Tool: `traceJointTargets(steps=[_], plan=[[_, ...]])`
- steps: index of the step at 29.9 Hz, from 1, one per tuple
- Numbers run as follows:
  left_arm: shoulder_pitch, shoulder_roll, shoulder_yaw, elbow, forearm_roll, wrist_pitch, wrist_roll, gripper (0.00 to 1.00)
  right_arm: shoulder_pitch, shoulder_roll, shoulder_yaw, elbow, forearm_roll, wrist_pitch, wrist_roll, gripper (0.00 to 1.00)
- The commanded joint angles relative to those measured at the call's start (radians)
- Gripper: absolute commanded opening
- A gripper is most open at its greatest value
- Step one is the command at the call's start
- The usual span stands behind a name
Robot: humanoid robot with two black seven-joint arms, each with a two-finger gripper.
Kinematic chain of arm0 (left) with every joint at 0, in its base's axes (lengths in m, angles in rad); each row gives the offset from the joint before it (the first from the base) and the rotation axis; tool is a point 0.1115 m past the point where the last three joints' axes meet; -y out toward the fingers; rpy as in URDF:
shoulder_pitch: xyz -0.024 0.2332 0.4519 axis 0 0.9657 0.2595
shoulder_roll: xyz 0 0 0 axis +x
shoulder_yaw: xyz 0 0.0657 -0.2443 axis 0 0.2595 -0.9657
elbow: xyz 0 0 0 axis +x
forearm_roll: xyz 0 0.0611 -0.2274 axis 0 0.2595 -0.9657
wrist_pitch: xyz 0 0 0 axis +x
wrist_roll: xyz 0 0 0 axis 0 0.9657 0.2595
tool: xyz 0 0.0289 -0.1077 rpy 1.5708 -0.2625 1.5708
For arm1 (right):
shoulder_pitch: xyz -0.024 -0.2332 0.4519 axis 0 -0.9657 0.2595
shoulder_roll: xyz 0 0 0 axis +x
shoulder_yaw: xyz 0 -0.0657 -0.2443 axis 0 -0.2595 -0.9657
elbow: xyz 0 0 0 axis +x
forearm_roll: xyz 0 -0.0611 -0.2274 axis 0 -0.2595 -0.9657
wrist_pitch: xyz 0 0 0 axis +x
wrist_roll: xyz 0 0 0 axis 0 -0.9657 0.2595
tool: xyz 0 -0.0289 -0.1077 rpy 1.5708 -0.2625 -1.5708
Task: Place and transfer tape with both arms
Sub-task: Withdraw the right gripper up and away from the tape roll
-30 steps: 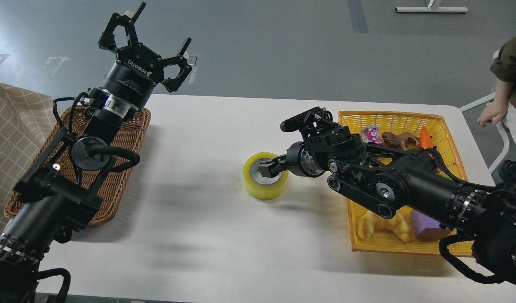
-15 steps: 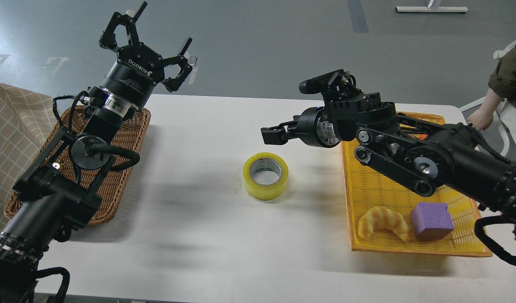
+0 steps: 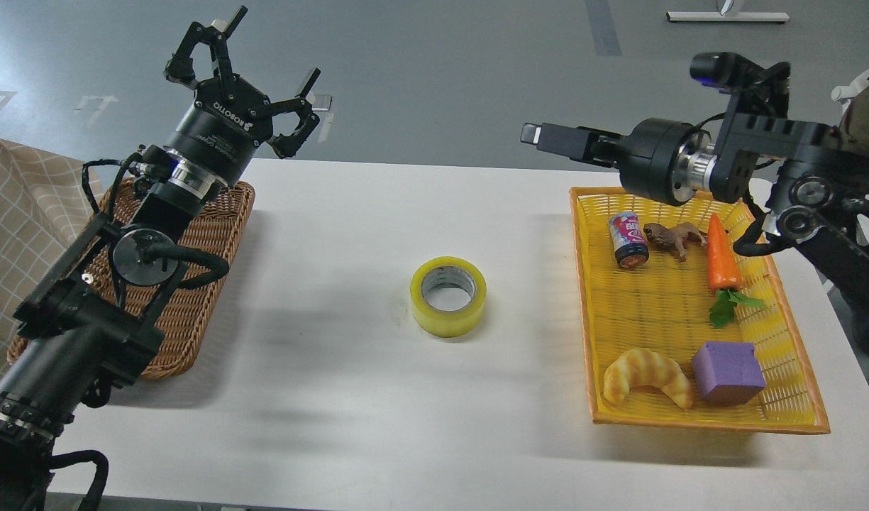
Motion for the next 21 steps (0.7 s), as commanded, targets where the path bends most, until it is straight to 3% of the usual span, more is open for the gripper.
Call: traceJointTargets(steps=[1, 11, 15, 21], plan=[[-0.001, 0.008, 0.000, 0.000, 0.016, 0.000, 0.000, 0.98, -0.086, 0.009, 0.186, 0.000, 0.078, 0.000, -0.001, 1.00], [-0.002, 0.056, -0.001, 0.002, 0.112, 0.000, -0.003, 0.98, -0.239, 0.078, 0.607, -0.015, 0.313, 0.000, 0.002, 1.00], [-0.017, 0.074, 0.000, 0.002, 0.150, 0.000, -0.003, 0.98, -0.278, 0.254, 0.800, -0.035, 0.332, 0.000, 0.002, 0.99], [-0.043, 0.088, 0.002, 0.000, 0.245, 0.000, -0.001, 0.98, -0.278, 0.426, 0.908, -0.070, 0.346, 0.000, 0.004, 0.99]])
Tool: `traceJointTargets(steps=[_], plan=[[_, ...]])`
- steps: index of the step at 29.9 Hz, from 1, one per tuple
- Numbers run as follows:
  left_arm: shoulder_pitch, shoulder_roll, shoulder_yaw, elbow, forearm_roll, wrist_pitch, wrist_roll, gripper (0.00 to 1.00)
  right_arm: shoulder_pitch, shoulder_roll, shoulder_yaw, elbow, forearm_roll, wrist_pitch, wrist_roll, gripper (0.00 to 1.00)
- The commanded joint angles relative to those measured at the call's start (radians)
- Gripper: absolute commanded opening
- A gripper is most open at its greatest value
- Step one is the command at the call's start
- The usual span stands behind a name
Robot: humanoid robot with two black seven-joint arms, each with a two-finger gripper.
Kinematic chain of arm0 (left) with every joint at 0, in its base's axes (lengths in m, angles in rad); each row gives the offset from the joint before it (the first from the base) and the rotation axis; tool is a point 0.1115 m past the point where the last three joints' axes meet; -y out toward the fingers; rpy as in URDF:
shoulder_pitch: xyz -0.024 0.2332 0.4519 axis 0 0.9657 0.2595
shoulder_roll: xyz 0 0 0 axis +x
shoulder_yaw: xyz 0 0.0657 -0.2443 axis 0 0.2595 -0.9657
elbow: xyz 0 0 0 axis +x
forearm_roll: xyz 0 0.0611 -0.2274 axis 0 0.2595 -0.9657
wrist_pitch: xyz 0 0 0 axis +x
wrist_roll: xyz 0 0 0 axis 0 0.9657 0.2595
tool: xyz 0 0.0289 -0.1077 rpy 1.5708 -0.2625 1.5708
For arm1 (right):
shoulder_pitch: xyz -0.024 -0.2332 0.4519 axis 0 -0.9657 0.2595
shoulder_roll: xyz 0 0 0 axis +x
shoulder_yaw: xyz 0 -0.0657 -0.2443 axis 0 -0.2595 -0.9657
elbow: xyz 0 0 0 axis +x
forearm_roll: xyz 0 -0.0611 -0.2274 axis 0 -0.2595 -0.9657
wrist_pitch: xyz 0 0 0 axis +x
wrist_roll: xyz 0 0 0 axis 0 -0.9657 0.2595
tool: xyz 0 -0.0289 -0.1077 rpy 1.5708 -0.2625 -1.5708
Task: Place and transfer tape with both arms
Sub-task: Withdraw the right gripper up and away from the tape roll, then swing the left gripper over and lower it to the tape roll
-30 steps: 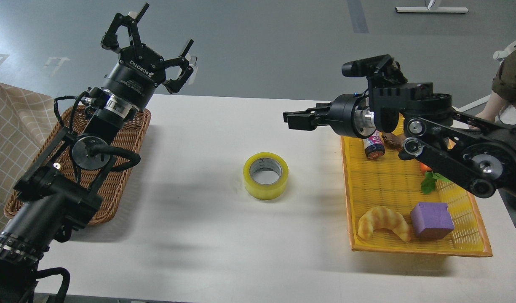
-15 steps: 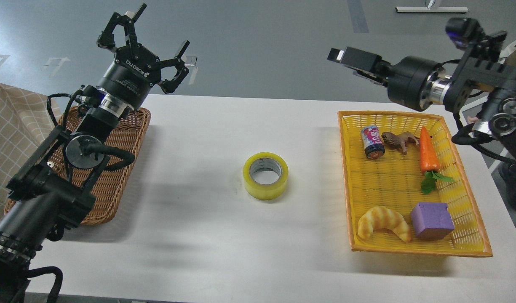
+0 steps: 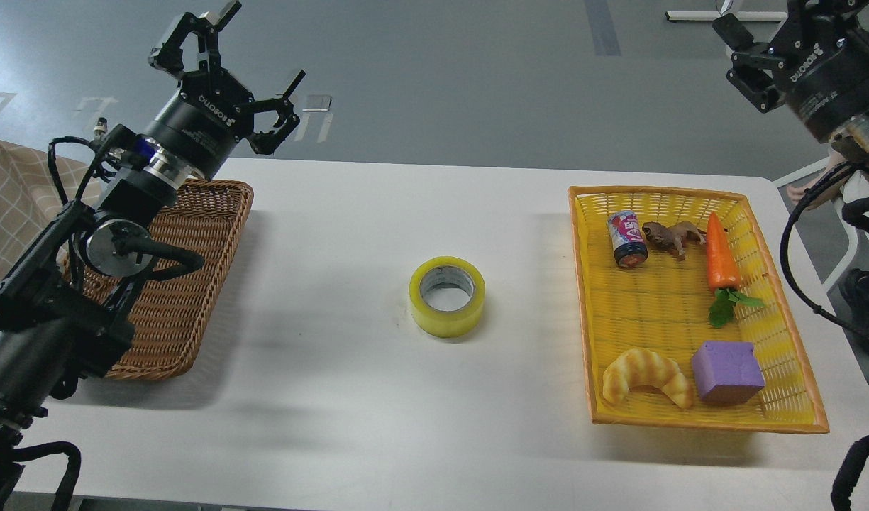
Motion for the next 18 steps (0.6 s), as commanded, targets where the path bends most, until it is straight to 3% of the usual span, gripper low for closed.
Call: traceJointTargets(steps=[1, 8, 18], plan=[[-0.021, 0.017, 0.000, 0.000, 0.066, 0.000, 0.002, 0.98, -0.001, 0.080, 0.044, -0.020, 0.022, 0.000, 0.001, 0.99], [-0.050, 0.064, 0.000, -0.011, 0.221, 0.000, 0.002, 0.98, 0.001, 0.106, 0.058, -0.063, 0.332, 0.000, 0.003, 0.99], [-0.100, 0.142, 0.008, -0.045, 0.436, 0.000, 0.006, 0.98, -0.037, 0.085, 0.079, -0.071, 0.420, 0.000, -0.011, 0.99]])
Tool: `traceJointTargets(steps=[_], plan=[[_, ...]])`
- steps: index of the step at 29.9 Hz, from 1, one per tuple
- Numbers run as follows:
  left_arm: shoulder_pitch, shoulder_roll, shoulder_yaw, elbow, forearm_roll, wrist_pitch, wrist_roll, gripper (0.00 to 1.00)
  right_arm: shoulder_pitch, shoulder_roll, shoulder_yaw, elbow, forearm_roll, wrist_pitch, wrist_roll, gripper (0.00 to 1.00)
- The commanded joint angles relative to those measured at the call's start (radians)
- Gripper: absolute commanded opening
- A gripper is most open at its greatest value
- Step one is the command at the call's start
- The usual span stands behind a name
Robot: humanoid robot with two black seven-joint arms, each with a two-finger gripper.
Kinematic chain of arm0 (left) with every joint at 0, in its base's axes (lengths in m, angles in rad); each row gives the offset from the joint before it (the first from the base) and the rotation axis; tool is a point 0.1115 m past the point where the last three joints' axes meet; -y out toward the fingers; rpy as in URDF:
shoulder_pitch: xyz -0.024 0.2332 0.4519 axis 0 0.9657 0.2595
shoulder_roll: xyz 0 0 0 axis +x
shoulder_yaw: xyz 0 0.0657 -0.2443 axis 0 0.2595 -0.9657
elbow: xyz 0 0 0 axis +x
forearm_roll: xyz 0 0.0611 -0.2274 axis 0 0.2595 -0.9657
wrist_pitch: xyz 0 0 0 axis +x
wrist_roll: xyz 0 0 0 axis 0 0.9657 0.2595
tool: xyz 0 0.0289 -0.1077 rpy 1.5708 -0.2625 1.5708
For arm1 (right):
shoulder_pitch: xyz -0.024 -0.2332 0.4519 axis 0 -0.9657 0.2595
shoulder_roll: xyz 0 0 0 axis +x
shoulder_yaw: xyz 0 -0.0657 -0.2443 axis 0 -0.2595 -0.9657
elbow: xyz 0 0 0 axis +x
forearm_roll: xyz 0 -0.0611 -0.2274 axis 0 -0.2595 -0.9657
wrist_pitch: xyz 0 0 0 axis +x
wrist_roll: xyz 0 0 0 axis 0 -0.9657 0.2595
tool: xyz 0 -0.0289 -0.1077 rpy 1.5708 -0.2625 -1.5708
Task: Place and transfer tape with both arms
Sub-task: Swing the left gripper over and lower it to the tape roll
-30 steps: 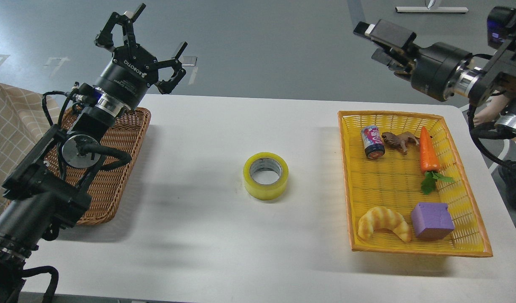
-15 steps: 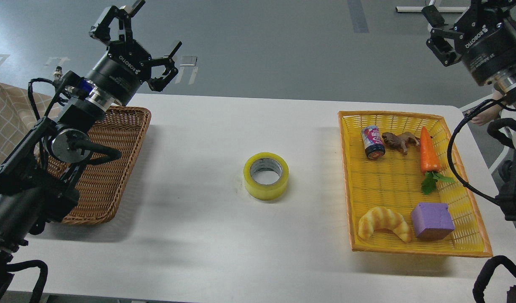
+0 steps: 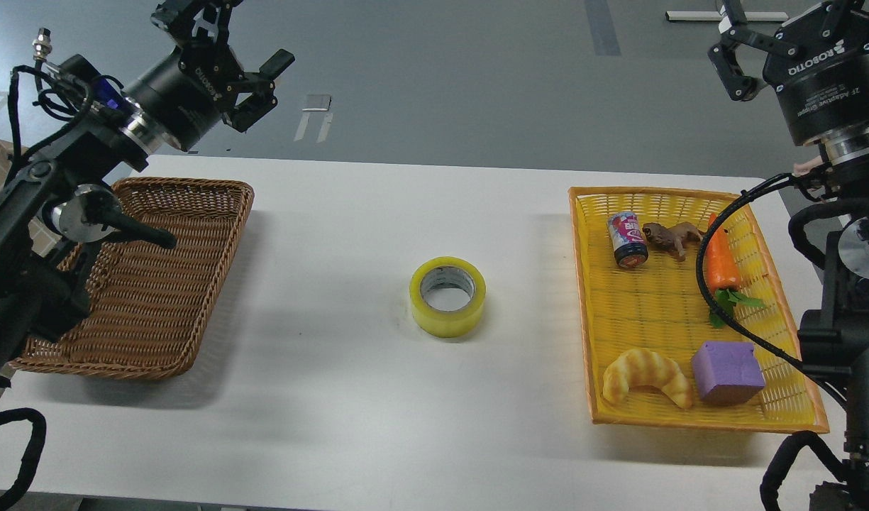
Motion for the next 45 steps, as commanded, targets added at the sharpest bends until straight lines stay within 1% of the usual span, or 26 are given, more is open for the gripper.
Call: traceJointTargets(steps=[1, 4, 7, 10, 14, 22, 25, 27, 32, 37, 39, 40, 42, 44, 45], plan=[[-0.015, 0.042, 0.018, -0.023, 0.058, 0.000, 0.008, 0.98, -0.035, -0.033, -0.007, 0.000, 0.017, 0.000, -0.002, 0.99], [-0.048, 0.086, 0.077, -0.054, 0.067, 0.000, 0.008, 0.98, -0.072, -0.076, -0.013, -0.008, 0.084, 0.000, -0.002, 0.99], [-0.077, 0.111, 0.123, -0.066, 0.096, 0.000, 0.005, 0.98, -0.097, -0.089, -0.013, -0.011, 0.153, 0.000, -0.002, 0.99], [-0.097, 0.114, 0.139, -0.077, 0.223, 0.000, 0.005, 0.98, -0.117, -0.122, -0.013, -0.012, 0.203, 0.000, 0.000, 0.99], [-0.102, 0.113, 0.145, -0.099, 0.374, 0.000, 0.006, 0.98, -0.121, -0.130, -0.012, -0.015, 0.243, 0.000, 0.000, 0.99], [-0.088, 0.109, 0.156, -0.201, 0.587, 0.000, 0.008, 0.98, -0.124, -0.130, -0.013, -0.044, 0.273, 0.000, 0.000, 0.99], [-0.101, 0.114, 0.217, -0.206, 0.621, 0.000, 0.008, 0.98, -0.126, -0.130, -0.013, -0.047, 0.273, 0.000, 0.002, 0.99], [-0.108, 0.126, 0.292, -0.207, 0.678, 0.000, 0.008, 0.98, -0.127, -0.130, -0.013, -0.061, 0.273, 0.000, 0.005, 0.99], [-0.111, 0.122, 0.355, -0.207, 0.833, 0.000, 0.011, 0.98, -0.127, -0.129, -0.012, -0.089, 0.273, 0.000, 0.008, 0.99], [-0.108, 0.108, 0.412, -0.207, 0.969, 0.000, 0.043, 0.98, -0.127, -0.129, -0.012, -0.124, 0.273, 0.000, 0.011, 0.99], [-0.110, 0.090, 0.435, -0.209, 1.046, 0.000, 0.075, 0.98, -0.127, -0.129, -0.012, -0.132, 0.273, 0.000, 0.012, 0.99], [-0.110, 0.083, 0.437, -0.209, 1.061, 0.000, 0.085, 0.98, -0.127, -0.129, -0.012, -0.136, 0.273, 0.000, 0.012, 1.00], [-0.108, 0.047, 0.443, -0.220, 1.110, 0.000, 0.121, 0.98, -0.126, -0.129, -0.010, -0.155, 0.273, 0.000, 0.012, 0.99], [-0.107, 0.033, 0.446, -0.230, 1.114, 0.000, 0.140, 0.98, -0.126, -0.129, -0.010, -0.162, 0.273, 0.000, 0.012, 0.99], [-0.105, 0.021, 0.450, -0.243, 1.117, 0.000, 0.157, 0.98, -0.124, -0.129, -0.010, -0.167, 0.273, 0.000, 0.012, 1.00]])
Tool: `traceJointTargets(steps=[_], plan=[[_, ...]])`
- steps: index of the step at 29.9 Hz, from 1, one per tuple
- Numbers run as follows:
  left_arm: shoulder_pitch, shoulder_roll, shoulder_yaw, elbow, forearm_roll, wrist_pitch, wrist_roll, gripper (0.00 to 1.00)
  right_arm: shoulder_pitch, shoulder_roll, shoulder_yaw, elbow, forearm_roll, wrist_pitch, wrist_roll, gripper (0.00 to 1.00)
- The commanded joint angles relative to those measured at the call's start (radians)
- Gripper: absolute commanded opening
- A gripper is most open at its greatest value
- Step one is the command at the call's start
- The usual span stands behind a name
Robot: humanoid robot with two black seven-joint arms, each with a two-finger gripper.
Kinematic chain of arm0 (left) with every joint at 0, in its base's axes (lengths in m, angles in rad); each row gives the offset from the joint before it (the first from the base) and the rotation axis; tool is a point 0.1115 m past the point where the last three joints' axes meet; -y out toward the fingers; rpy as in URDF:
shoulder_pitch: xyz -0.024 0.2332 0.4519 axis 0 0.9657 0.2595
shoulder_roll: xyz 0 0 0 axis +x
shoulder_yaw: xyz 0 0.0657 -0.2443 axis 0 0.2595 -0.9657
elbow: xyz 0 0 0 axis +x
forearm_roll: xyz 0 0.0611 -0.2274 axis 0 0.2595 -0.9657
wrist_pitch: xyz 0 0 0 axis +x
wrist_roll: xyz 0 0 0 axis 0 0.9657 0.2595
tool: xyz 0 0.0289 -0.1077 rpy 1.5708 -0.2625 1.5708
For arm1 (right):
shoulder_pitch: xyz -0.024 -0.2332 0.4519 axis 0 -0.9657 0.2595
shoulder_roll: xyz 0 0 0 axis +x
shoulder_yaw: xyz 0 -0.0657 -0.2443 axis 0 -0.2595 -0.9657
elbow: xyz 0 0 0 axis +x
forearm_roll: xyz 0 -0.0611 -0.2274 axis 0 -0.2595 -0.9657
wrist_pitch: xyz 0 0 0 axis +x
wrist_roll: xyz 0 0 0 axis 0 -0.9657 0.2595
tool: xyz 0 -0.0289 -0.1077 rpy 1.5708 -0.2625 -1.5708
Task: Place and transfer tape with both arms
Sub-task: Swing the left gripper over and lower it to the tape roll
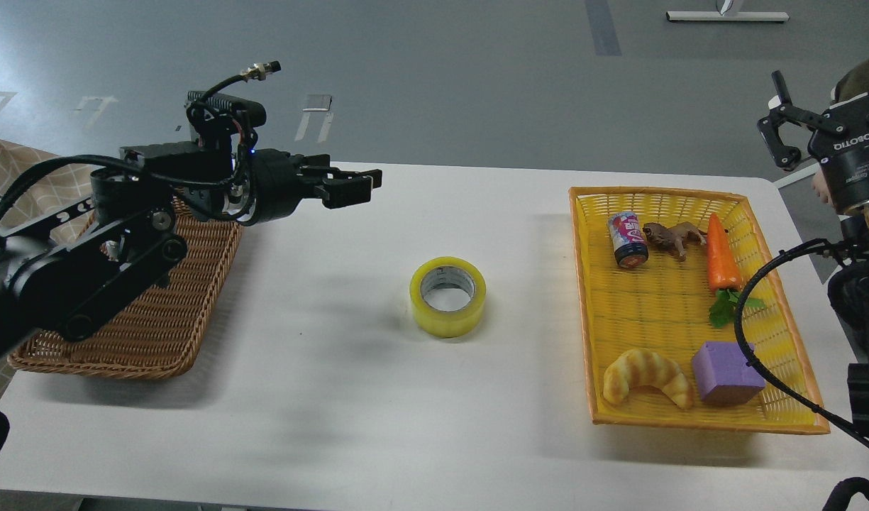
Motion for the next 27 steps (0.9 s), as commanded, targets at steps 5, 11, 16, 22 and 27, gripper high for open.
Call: traceJointTargets(steps=[5, 11, 16, 22, 27], plan=[[-0.003, -0.059, 0.060, -0.065, 0.019, 0.000, 0.070, 0.98, 0.000, -0.002, 0.002, -0.017, 0.000, 0.000, 0.000, 0.99], [0.007, -0.131, 0.090, -0.067, 0.020, 0.000, 0.081, 0.98, -0.002, 0.000, 0.002, -0.019, 0.000, 0.000, 0.000, 1.00], [-0.025, -0.175, 0.191, -0.059, 0.023, 0.000, 0.182, 0.98, -0.003, 0.000, 0.004, -0.029, 0.000, 0.000, 0.002, 0.99], [-0.035, -0.223, 0.240, -0.029, 0.068, 0.000, 0.272, 0.98, -0.003, 0.000, 0.004, -0.037, 0.000, 0.000, 0.002, 1.00], [-0.033, -0.246, 0.252, 0.011, 0.072, 0.000, 0.279, 0.98, -0.003, 0.001, 0.004, -0.051, 0.000, 0.000, 0.002, 1.00]])
